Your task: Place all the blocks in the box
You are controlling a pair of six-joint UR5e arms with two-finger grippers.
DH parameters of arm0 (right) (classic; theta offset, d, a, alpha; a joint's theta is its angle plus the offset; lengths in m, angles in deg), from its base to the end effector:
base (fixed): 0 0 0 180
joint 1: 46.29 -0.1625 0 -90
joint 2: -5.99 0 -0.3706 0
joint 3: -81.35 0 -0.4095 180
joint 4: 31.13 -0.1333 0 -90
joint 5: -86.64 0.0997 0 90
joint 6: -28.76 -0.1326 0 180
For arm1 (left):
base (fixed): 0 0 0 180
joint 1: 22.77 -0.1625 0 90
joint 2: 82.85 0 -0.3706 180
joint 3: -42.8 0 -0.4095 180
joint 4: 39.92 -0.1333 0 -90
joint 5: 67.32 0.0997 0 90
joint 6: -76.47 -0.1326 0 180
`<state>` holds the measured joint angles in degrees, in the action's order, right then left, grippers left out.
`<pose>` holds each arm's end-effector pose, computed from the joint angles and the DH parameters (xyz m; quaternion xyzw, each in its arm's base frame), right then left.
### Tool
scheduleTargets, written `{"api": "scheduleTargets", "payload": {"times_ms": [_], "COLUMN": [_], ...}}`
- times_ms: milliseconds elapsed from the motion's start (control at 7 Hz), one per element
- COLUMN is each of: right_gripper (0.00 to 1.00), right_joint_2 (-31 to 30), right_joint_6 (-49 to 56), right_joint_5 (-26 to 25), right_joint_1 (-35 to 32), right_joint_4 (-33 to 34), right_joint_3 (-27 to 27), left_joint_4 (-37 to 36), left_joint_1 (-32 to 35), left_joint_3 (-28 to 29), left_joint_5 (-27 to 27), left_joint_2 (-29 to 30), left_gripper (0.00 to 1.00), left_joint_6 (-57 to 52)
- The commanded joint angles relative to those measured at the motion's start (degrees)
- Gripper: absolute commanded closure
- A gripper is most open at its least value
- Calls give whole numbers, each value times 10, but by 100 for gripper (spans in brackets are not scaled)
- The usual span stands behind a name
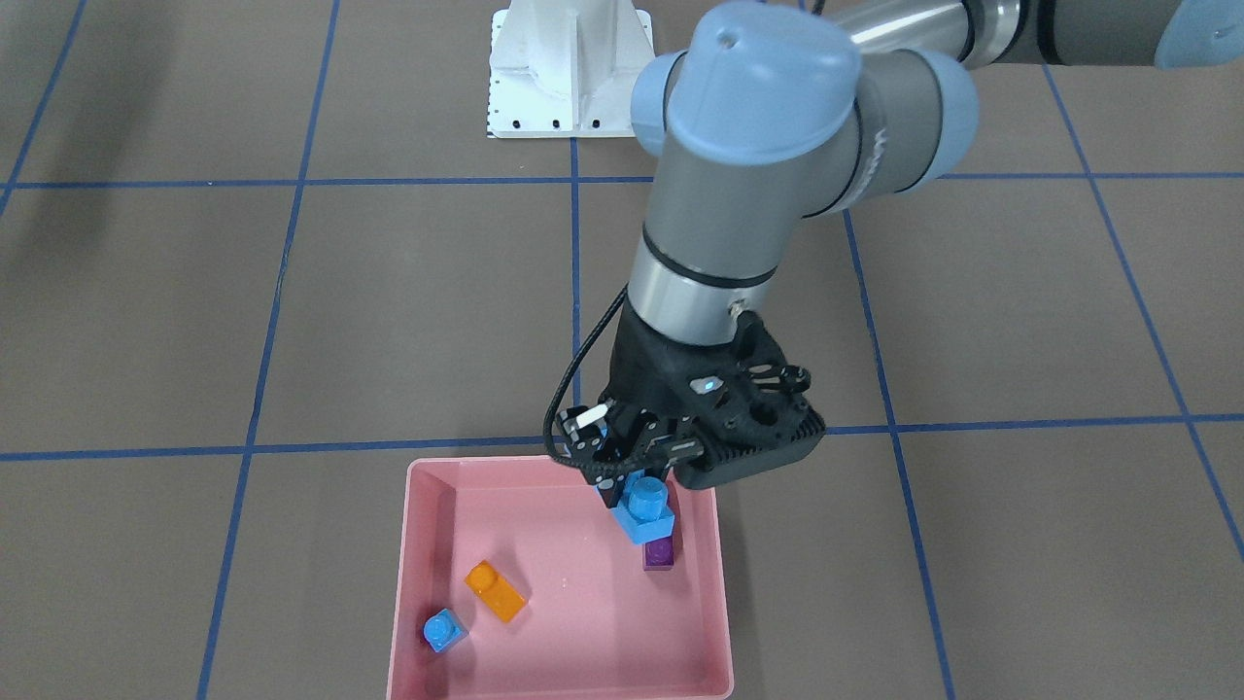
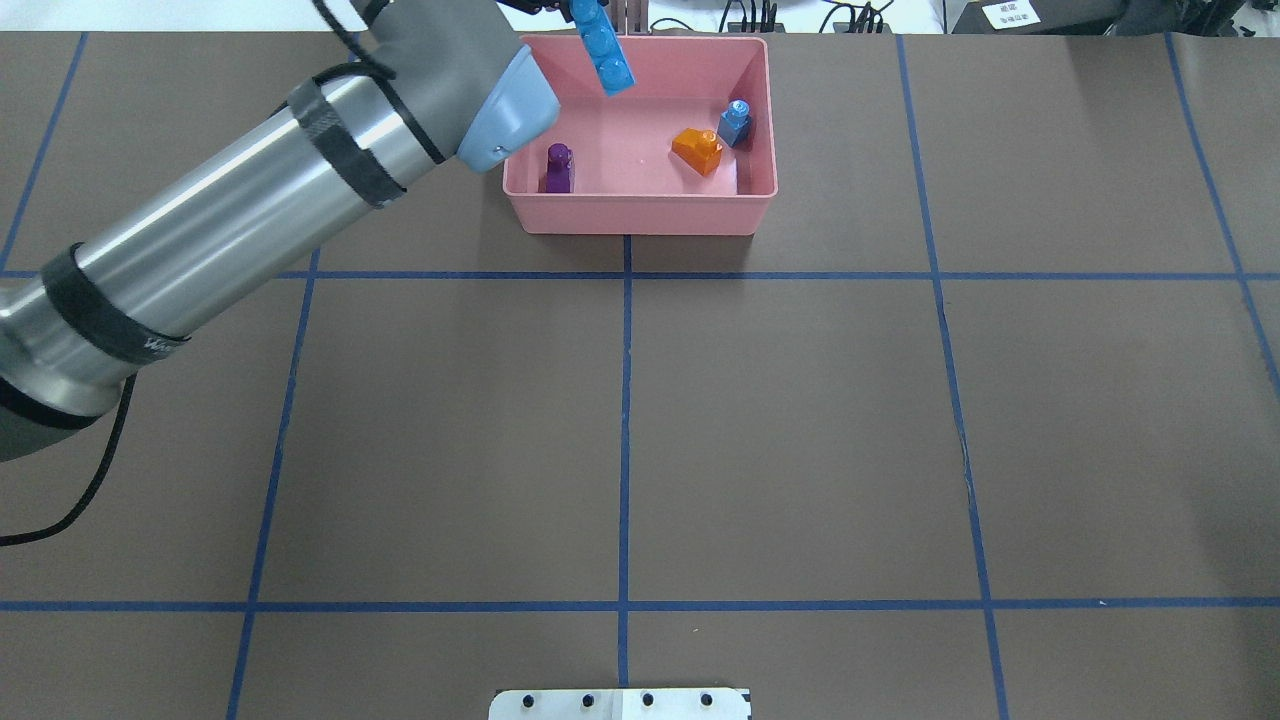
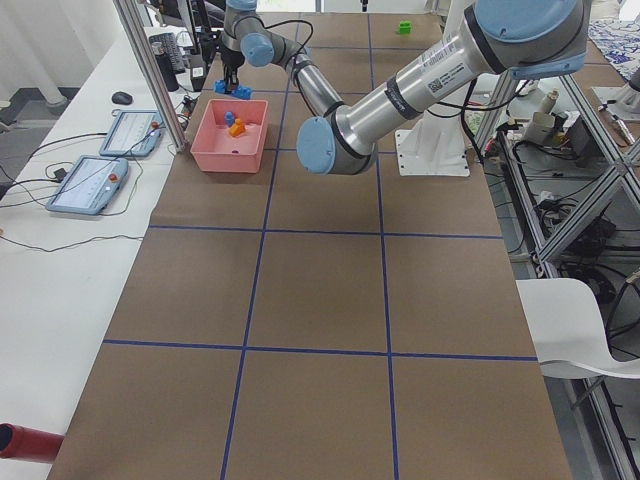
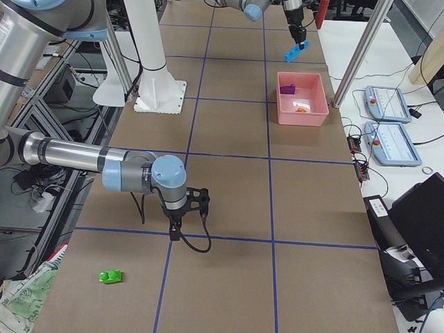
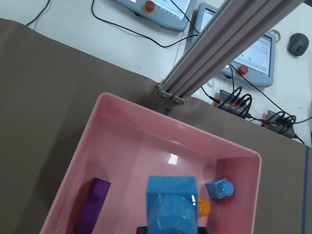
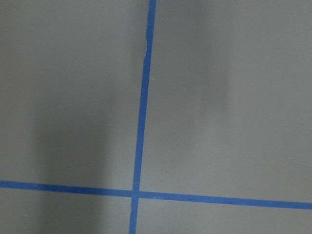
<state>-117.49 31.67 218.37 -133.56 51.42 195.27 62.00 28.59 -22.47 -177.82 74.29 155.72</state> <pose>0.0309 -0.2972 0.6422 -0.0166 -0.3561 -0.0394 0.9335 0.4335 -0.6814 0.0217 0.0961 0.4665 -0.2276 0.8493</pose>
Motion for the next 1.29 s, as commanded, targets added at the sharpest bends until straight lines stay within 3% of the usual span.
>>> {"api": "scheduleTargets", "payload": {"times_ms": [0, 143, 286, 571, 714, 1000, 1143], "right_gripper": [0, 0, 0, 0, 0, 1, 1], "right_joint_2": [-3, -7, -29, -57, -71, -115, -133], "right_joint_6": [-3, -21, -40, -54, -54, -44, -40], "right_joint_5": [2, 4, 3, 4, 4, 2, 0], "right_joint_1": [1, 1, 1, 1, 1, 1, 1], "right_joint_4": [-72, -113, -148, -179, -179, -190, -228], "right_joint_3": [-63, -85, -85, -86, -86, -91, -115], "left_joint_4": [68, 69, 65, 47, -10, -163, -202], "left_joint_1": [-9, -13, -29, -32, -29, 7, 37], "left_joint_3": [146, 160, 161, 108, 13, -250, -327], "left_joint_5": [45, 61, 62, 53, -2, -76, -115], "left_joint_2": [54, 58, 55, 27, -25, -171, -230], "left_gripper": [100, 100, 1, 0, 0, 0, 0], "left_joint_6": [-1, -3, -73, -103, -163, -326, -397]}}
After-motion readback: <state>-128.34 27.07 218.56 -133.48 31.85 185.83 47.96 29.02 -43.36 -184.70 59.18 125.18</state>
